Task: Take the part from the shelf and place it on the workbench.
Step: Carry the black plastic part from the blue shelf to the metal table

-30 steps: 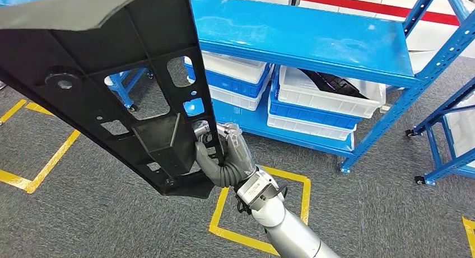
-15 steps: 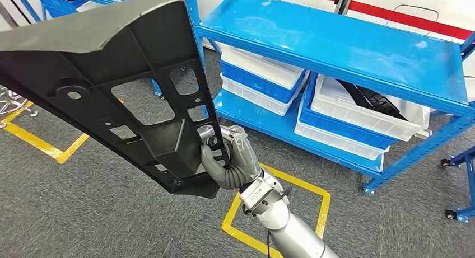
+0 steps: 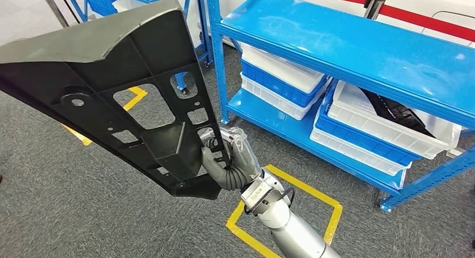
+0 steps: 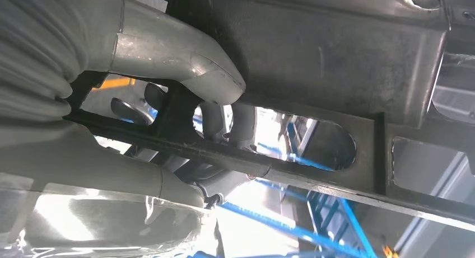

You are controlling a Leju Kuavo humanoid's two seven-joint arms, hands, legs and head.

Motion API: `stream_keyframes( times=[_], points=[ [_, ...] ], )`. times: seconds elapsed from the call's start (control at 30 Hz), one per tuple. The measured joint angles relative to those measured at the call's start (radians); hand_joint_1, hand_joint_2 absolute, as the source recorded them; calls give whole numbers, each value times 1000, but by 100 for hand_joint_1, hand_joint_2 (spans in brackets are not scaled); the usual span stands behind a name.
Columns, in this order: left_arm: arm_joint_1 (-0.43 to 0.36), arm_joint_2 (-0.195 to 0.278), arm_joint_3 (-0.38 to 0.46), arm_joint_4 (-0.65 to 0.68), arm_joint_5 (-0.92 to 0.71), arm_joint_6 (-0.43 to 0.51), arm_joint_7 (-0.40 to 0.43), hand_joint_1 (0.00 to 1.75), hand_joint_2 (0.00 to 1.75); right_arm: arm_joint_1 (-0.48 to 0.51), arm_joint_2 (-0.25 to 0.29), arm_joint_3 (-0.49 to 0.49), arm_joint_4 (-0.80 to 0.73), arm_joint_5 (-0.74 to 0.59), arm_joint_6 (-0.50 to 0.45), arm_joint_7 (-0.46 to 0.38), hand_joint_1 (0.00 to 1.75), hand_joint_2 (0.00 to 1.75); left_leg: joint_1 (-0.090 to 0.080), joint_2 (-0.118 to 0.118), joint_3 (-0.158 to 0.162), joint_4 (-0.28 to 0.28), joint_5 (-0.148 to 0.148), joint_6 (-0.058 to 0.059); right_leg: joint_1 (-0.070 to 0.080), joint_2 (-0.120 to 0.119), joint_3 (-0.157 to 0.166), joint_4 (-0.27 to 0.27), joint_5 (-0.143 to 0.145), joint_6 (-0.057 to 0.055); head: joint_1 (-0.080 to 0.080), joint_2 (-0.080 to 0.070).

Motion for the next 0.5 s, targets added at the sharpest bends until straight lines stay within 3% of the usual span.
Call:
stream_keyframes(
  times=[0.07, 0.1, 0.13, 0.2, 0.27, 0.33, 0.4, 0.43, 0.47, 0.5],
  points=[
    [-2, 3, 3, -1, -4, 1, 0, 0, 175, -5, 1, -1, 1, -9, 0, -6, 173, 175, -16, 37, 76, -130, 39, 24, 9, -19, 1, 0, -3, -1, 0, 0],
    [-3, 4, 4, -1, -6, 2, -1, 0, 175, -7, 2, -1, 1, -13, 0, -8, 173, 175, -23, 50, 96, -167, 46, 33, 12, -27, 1, 0, -4, -1, 1, 0],
    [-3, 6, 5, -1, -7, 3, -1, 0, 175, -9, 2, -2, 2, -15, 0, -9, 173, 175, -28, 53, 100, -179, 45, 38, 13, -35, 0, 0, -5, 1, 1, 0],
    [-1, 7, 8, -1, -6, 4, -1, 0, 175, -13, 2, -3, 3, -24, 2, -11, 173, 175, -28, 33, 100, -189, 53, 44, 15, -48, 1, -1, -7, 6, 1, 0],
    [-1, 6, 13, -1, -1, 4, 4, 0, 175, -17, 0, -5, 4, -37, 5, -15, 173, 175, -21, 14, 108, -209, 66, 52, 12, -16, -10, 28, -28, 10, 2, 0],
    [-4, 3, 17, -1, 1, 4, 12, 0, 175, -19, -7, -10, 5, -48, 6, -20, 173, 175, -16, -6, 111, -220, 76, 57, 3, 37, -55, 129, -76, 11, 3, 0],
    [-4, 1, 19, -1, 1, 4, 16, 0, 175, -17, -16, -15, 9, -52, 7, -22, 173, 175, -15, -31, 107, -220, 79, 56, -7, 57, -112, 250, -119, 16, 4, 0],
    [-3, -1, 20, -1, 1, 4, 17, 0, 175, -16, -20, -16, 10, -53, 7, -22, 173, 175, -13, -44, 106, -220, 80, 54, -13, 58, -124, 273, -121, 25, 4, 0],
    [-2, -2, 21, -1, 1, 4, 18, 0, 175, -15, -23, -16, 11, -54, 8, -23, 173, 175, -11, -58, 105, -219, 81, 51, -20, 60, -118, 258, -108, 38, 4, 0],
    [-1, -3, 22, -1, 1, 5, 19, 0, 175, -15, -25, -17, 12, -57, 9, -24, 173, 175, -7, -71, 104, -216, 82, 46, -28, 64, -93, 203, -79, 53, 4, 0]
  ],
)
